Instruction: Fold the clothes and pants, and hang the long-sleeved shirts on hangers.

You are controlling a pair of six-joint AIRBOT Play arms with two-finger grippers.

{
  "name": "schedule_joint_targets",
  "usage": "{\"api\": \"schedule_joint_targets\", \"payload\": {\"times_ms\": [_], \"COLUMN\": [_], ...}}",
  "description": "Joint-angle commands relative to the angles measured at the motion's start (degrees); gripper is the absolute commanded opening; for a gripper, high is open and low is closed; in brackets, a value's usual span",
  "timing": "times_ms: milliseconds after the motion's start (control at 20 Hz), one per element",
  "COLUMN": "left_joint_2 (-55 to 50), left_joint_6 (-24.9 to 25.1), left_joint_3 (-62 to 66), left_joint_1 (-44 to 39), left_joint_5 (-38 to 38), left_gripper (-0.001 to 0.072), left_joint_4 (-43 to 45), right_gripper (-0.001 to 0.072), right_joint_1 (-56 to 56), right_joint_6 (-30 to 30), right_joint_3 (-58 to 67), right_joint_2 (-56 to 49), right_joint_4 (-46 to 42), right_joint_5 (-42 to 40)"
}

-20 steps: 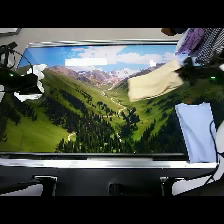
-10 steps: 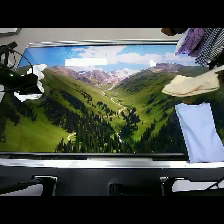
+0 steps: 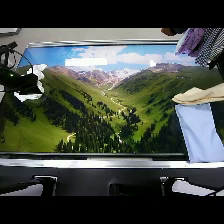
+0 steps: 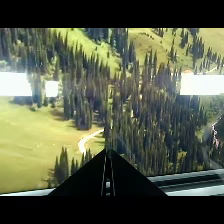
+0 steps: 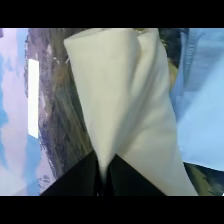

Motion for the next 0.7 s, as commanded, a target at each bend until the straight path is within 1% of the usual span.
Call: {"api": "schedule_joint_targets", "payload": {"times_ms": [0,250,350,400,500,650], "left_joint_2": [0.0,0.0,0.0,0.0,0.0,0.0], "left_joint_6": [0.0,0.0,0.0,-0.1,-0.1,-0.1], "left_joint_3": [0.0,0.0,0.0,0.0,0.0,0.0], "left_joint_1": [0.0,0.0,0.0,0.0,0.0,0.0], "left_joint_5": [0.0,0.0,0.0,0.0,0.0,0.0], "left_gripper": [0.0025,0.0025,0.0025,0.0025,0.0025,0.0025], "left_joint_4": [0.0,0.0,0.0,0.0,0.0,0.0], "right_gripper": [0.0027,0.0026,0.0028,0.0028,0.0028,0.0028], "right_joint_1": [0.0,0.0,0.9,1.9,4.0,4.1], "right_joint_6": [3.0,3.1,-0.1,-0.8,-1.8,-2.3], "right_joint_3": [0.0,0.0,-0.6,-2.1,-6.6,-13.5], "right_joint_2": [1.7,2.0,2.0,2.4,3.5,5.8], "right_joint_4": [-5.6,-8.7,-13.8,-17.5,-21.4,-25.5], "right_joint_5": [7.9,17.6,22.1,24.1,24.7,25.1]}}
